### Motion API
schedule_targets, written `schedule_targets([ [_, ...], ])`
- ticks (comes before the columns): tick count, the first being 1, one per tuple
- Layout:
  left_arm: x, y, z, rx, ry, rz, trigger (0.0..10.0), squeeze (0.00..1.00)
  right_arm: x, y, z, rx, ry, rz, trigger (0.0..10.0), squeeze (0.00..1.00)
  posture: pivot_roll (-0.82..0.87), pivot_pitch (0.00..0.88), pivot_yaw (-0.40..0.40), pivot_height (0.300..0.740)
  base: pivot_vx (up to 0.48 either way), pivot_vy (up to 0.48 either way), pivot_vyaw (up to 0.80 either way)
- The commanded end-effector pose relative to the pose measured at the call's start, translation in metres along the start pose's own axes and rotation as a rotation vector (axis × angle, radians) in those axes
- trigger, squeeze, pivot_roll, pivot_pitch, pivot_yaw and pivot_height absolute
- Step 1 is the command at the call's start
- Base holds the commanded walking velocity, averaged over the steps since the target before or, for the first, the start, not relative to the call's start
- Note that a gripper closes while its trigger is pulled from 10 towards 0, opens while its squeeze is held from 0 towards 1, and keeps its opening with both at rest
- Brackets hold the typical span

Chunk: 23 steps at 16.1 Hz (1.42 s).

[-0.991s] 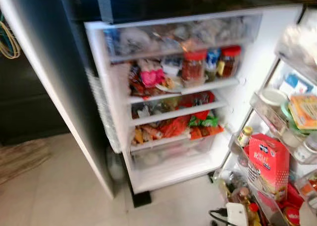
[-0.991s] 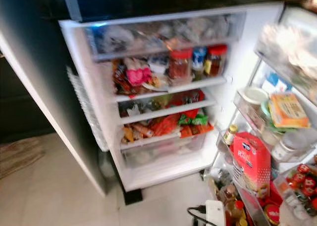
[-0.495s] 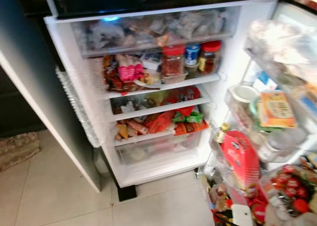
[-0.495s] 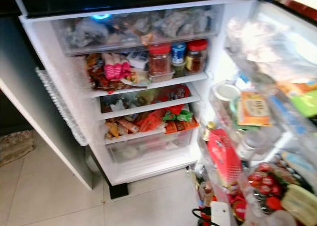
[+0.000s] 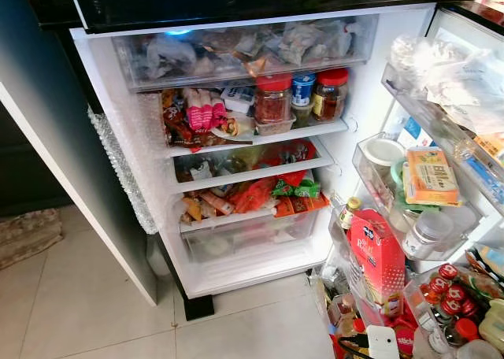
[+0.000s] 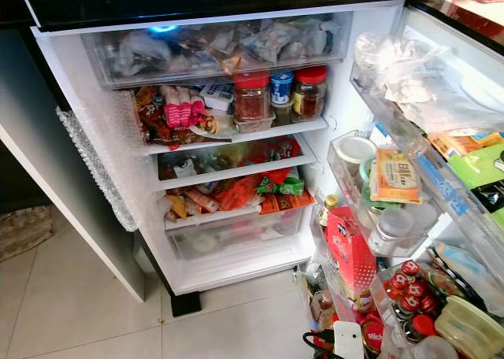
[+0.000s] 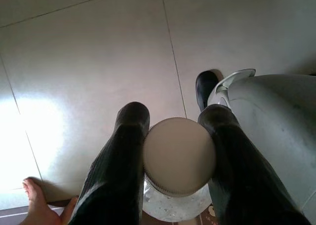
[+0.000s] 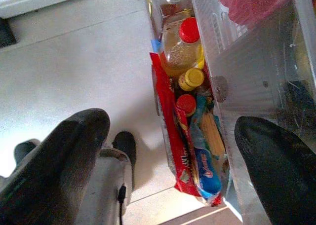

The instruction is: Restocking fridge

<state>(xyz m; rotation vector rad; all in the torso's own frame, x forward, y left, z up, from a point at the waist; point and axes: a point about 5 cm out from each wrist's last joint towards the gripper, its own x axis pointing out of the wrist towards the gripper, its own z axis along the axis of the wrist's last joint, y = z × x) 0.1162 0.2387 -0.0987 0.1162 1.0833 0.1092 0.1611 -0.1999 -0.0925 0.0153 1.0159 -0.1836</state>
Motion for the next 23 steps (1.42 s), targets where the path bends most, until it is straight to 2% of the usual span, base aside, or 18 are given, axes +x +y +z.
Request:
schedule_targets([
  [1,-0.0009,0.0020,-0.0037,-0.006,0.010,0.002,10.0,0.00,0.0001,-0.0044,0.0025,-0.015,-0.013,-0.037,10.0,0.00,-0.04,0.000,0.005,0.740,0.000,0.000,0.00],
  [9,-0.0007,0.0019,-0.0027,0.010,0.008,-0.004,10.0,0.00,0.0001,-0.0047,0.0027,-0.021,-0.013,-0.055,10.0,0.00,-0.04,0.000,0.006,0.740,0.000,0.000,0.00],
  [23,-0.0004,0.0006,-0.0010,0.016,-0.001,-0.007,10.0,0.00,0.0004,-0.0037,0.0036,-0.012,-0.010,-0.019,10.0,0.00,-0.04,0.000,0.008,0.740,0.000,-0.245,0.00],
])
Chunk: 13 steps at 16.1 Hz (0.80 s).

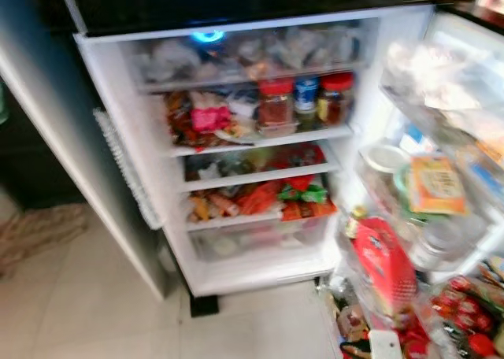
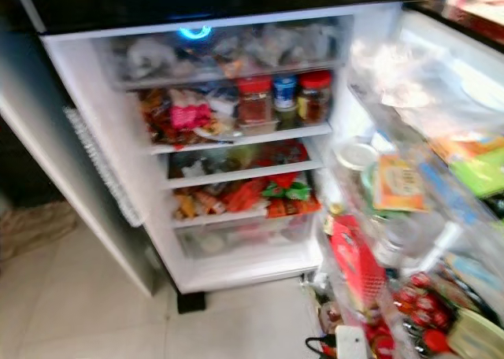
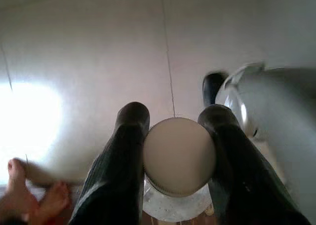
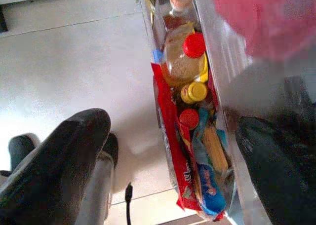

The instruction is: Restocking fridge

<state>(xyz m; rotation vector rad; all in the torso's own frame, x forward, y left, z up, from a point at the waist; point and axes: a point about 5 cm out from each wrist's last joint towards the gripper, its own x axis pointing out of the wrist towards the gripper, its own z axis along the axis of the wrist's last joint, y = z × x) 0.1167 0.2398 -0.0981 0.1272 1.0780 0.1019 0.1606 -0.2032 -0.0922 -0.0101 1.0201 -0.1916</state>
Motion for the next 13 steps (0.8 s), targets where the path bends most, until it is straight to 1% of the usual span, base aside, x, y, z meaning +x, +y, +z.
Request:
schedule_targets([
  [1,0.000,-0.001,-0.001,0.003,0.000,-0.008,10.0,0.00,0.001,-0.001,0.004,0.008,-0.013,0.001,10.0,0.00,-0.04,0.000,0.007,0.740,0.000,0.000,0.00],
  [2,0.000,-0.003,0.003,0.017,-0.024,-0.018,10.0,0.00,0.001,-0.002,0.006,0.011,-0.015,0.003,10.0,0.00,-0.04,0.000,0.006,0.740,0.000,0.000,0.00],
  [3,0.000,-0.004,0.004,0.013,-0.034,-0.021,10.0,0.00,0.001,-0.002,0.006,0.011,-0.016,0.004,10.0,0.00,-0.04,0.000,0.005,0.740,0.000,0.000,0.00],
  [5,0.001,-0.006,0.010,0.000,-0.084,-0.035,10.0,0.00,0.001,-0.004,0.009,0.003,-0.017,0.011,10.0,0.00,-0.03,0.000,-0.001,0.740,0.000,0.000,0.00],
  [7,0.001,-0.007,0.013,-0.005,-0.102,-0.035,10.0,0.00,0.002,-0.004,0.010,0.003,-0.019,0.011,10.0,0.00,-0.05,0.000,0.003,0.740,0.000,0.000,0.00],
  [9,0.001,-0.010,0.021,-0.005,-0.156,-0.069,10.0,0.00,0.002,-0.004,0.014,0.011,-0.027,0.005,10.0,0.00,-0.04,0.000,-0.005,0.740,0.000,0.000,0.00],
  [11,0.002,-0.010,0.024,0.005,-0.157,-0.065,10.0,0.00,0.003,-0.004,0.018,0.010,-0.028,0.008,10.0,0.00,-0.03,0.000,-0.006,0.740,0.000,0.000,0.00],
  [13,0.003,-0.010,0.025,0.018,-0.132,-0.058,10.0,0.00,0.003,-0.002,0.020,0.013,-0.031,0.014,10.0,0.00,-0.04,0.000,-0.001,0.740,0.000,-0.270,0.00],
])
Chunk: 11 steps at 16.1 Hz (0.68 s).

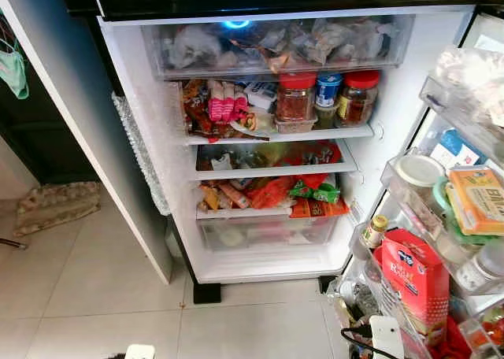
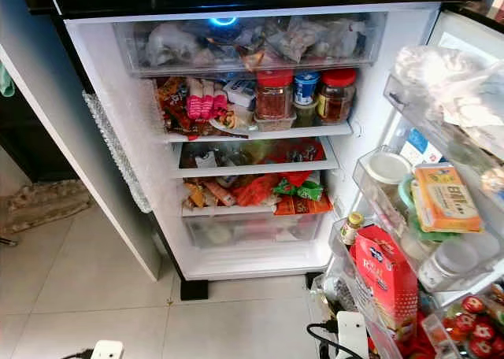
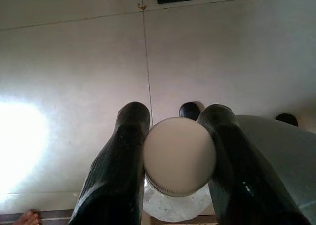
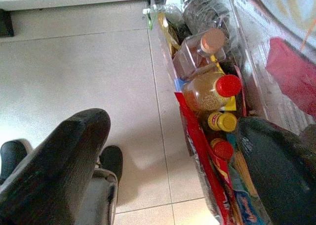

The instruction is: Restocking fridge

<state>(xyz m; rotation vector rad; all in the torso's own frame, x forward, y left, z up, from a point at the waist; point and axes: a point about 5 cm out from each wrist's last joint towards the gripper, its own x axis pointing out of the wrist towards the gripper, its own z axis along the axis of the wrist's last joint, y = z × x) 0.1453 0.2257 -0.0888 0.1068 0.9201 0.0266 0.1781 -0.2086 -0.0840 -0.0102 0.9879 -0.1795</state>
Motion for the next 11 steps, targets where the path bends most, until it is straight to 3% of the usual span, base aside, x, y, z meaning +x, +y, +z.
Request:
schedule_targets([
  [1,-0.0013,0.0035,-0.0051,0.009,0.033,0.006,10.0,0.00,0.0002,0.0010,0.0010,0.017,0.001,0.003,10.0,0.00,-0.04,0.000,-0.003,0.740,0.000,-0.274,0.00],
  [3,-0.0021,0.0036,-0.0073,0.003,0.034,0.008,10.0,0.00,0.0000,0.0005,-0.0004,0.016,0.001,0.005,10.0,0.00,-0.03,0.000,-0.013,0.740,0.000,-0.270,0.00],
  [5,-0.0031,0.0018,-0.0094,-0.019,0.024,0.005,10.0,0.00,-0.0004,-0.0021,-0.0031,0.001,0.013,0.001,10.0,0.00,-0.03,0.000,-0.018,0.740,0.000,0.000,0.00],
  [11,-0.0050,0.0036,-0.0129,0.014,0.028,-0.003,10.0,0.00,-0.0013,-0.0014,-0.0083,0.021,0.017,-0.005,10.0,0.00,-0.06,0.000,0.002,0.740,0.000,0.000,0.00],
])
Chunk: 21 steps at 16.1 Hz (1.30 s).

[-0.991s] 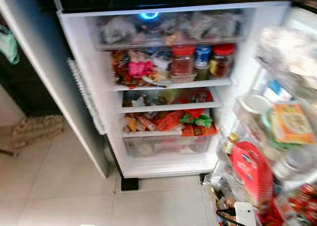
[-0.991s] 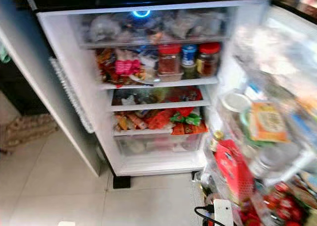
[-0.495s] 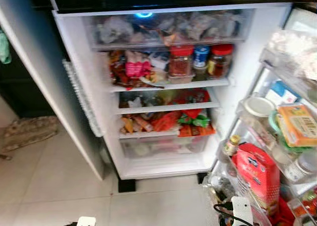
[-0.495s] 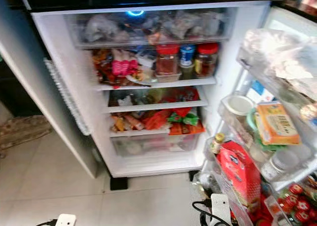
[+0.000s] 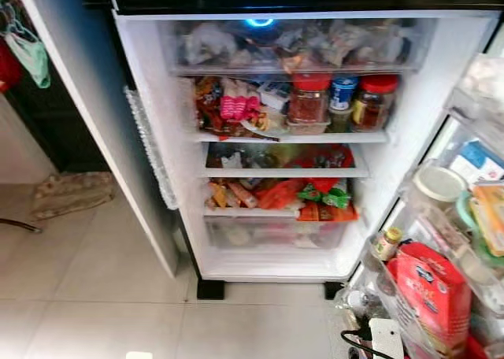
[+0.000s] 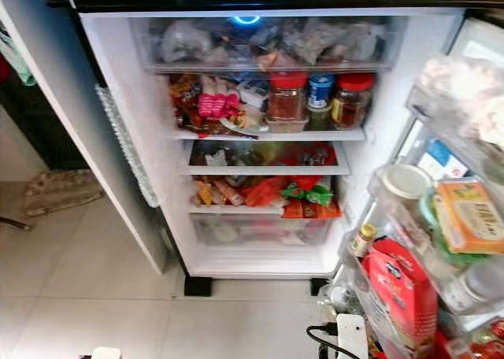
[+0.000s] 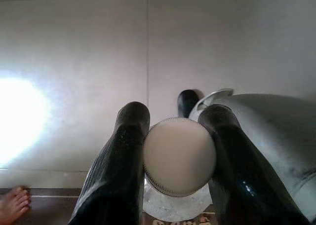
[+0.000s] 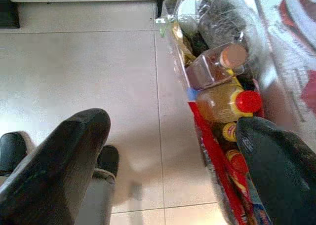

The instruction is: Restocking fridge

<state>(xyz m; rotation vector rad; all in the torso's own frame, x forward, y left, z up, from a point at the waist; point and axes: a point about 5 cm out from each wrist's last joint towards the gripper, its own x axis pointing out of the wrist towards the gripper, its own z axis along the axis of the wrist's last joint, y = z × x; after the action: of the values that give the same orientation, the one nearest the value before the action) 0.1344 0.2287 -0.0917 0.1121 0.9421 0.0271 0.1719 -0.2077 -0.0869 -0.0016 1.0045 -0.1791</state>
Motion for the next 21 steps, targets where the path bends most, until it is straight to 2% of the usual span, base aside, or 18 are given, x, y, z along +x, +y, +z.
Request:
schedule_targets([
  [1,-0.001,0.001,-0.003,0.011,0.005,-0.006,10.0,0.00,0.000,-0.001,-0.002,0.017,0.000,-0.009,10.0,0.00,-0.06,0.000,0.002,0.740,0.000,0.000,0.00],
  [3,-0.001,0.002,-0.003,0.018,0.000,-0.009,10.0,0.00,-0.001,-0.001,-0.003,0.017,0.004,-0.009,10.0,0.00,-0.06,0.000,0.004,0.740,0.000,0.000,0.00],
  [8,-0.003,0.001,-0.006,0.039,0.012,-0.020,10.0,0.00,-0.001,-0.001,-0.008,0.015,0.012,-0.006,10.0,0.00,-0.07,0.000,0.011,0.740,0.000,-0.322,0.00],
  [13,-0.004,0.000,-0.009,0.047,0.012,-0.020,10.0,0.00,-0.002,-0.001,-0.012,0.025,0.020,0.003,10.0,0.00,-0.07,0.000,0.012,0.740,0.000,0.000,-0.14],
  [14,-0.004,0.001,-0.009,0.022,-0.004,-0.009,10.0,0.00,-0.002,-0.001,-0.011,0.019,0.014,0.011,10.0,0.00,-0.07,0.000,0.010,0.740,0.000,0.000,-0.49],
  [18,-0.005,0.003,0.000,0.013,-0.093,0.021,10.0,0.00,-0.002,0.001,-0.008,0.019,0.004,0.017,10.0,0.00,-0.07,0.000,0.010,0.740,0.000,0.000,0.00],
  [19,0.016,-0.009,0.092,0.034,-0.300,0.040,10.0,0.00,-0.001,0.001,-0.008,0.023,0.004,0.023,10.0,0.00,-0.07,0.000,0.009,0.740,0.000,0.000,0.00],
  [20,0.016,-0.009,0.124,0.033,-0.405,0.066,10.0,0.00,-0.001,0.001,-0.007,0.023,0.003,0.028,10.0,0.00,-0.07,0.000,0.010,0.740,0.000,0.000,0.00],
  [21,0.013,-0.007,0.133,0.026,-0.461,0.074,10.0,0.00,-0.001,0.001,-0.007,0.022,0.004,0.032,10.0,0.00,-0.07,0.000,0.010,0.740,0.000,0.000,0.00],
])
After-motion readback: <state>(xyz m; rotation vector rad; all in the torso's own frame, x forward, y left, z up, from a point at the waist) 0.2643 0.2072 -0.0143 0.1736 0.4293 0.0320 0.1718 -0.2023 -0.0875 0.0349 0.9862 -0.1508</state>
